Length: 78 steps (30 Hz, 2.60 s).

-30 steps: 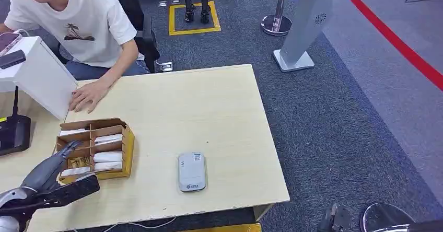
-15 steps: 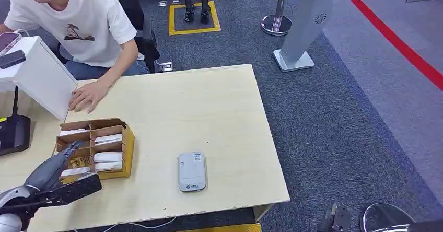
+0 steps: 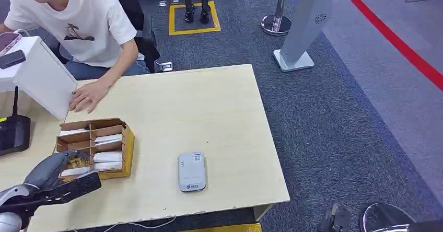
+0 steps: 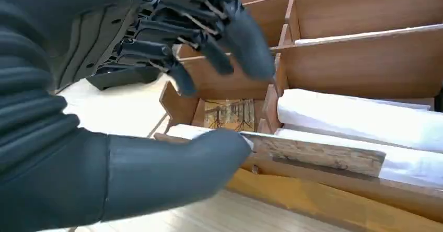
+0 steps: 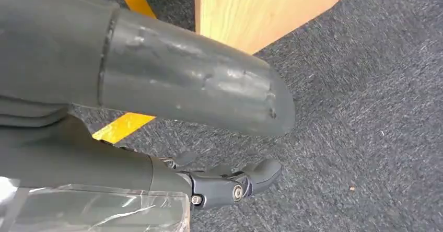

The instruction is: Pass the card to the sensor for recognition and then transmit it.

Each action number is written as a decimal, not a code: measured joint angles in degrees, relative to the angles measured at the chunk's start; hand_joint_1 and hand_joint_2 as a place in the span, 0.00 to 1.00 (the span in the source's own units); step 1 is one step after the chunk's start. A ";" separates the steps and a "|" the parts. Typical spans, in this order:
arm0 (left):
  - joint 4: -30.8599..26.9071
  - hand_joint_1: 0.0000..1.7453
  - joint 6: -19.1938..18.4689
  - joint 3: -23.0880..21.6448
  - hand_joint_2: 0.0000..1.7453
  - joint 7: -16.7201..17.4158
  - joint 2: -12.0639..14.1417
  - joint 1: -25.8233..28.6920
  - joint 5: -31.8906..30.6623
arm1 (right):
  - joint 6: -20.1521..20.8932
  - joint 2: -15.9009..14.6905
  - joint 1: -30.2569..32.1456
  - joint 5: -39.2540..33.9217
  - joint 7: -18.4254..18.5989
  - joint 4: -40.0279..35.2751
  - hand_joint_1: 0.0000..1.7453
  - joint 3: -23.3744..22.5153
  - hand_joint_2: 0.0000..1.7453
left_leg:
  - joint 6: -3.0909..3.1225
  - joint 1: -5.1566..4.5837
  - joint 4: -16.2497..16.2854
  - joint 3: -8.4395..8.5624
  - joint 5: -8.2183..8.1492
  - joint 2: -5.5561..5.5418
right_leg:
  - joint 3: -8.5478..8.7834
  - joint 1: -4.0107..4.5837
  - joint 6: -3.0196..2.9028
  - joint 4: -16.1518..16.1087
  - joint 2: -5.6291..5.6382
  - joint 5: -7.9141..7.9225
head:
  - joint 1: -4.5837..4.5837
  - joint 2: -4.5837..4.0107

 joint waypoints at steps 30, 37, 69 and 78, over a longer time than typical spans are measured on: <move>-3.43 0.00 0.00 2.10 1.00 0.70 1.71 3.83 4.11 | 0.66 0.00 0.08 -0.46 -0.85 0.00 0.00 0.00 0.00 | 0.00 0.00 0.00 0.00 0.00 -0.01 | 0.01 0.00 0.00 0.00 -0.01 0.00 | -0.02 0.00; -3.43 0.00 0.20 2.10 1.00 0.87 1.68 3.08 2.71 | 0.26 0.00 0.08 -0.39 -0.76 0.00 0.00 0.00 0.00 | 0.00 0.00 0.00 0.00 0.00 0.00 | 0.00 0.00 0.00 0.00 0.00 0.00 | 0.00 0.00; -2.40 0.00 -0.72 0.02 1.00 0.85 0.77 0.27 2.16 | -0.17 0.00 0.09 -0.13 -0.15 0.00 0.00 0.00 0.00 | 0.00 0.00 0.00 0.00 0.00 0.02 | -0.01 0.00 0.00 0.00 0.02 0.00 | 0.00 0.02; -1.59 0.00 -1.27 -1.62 1.00 0.85 0.85 -1.09 2.23 | -0.02 0.02 0.05 0.02 -0.09 0.00 0.00 0.02 0.00 | 0.00 0.00 0.00 0.00 0.00 0.02 | 0.00 0.00 0.00 0.00 0.01 0.00 | 0.00 0.00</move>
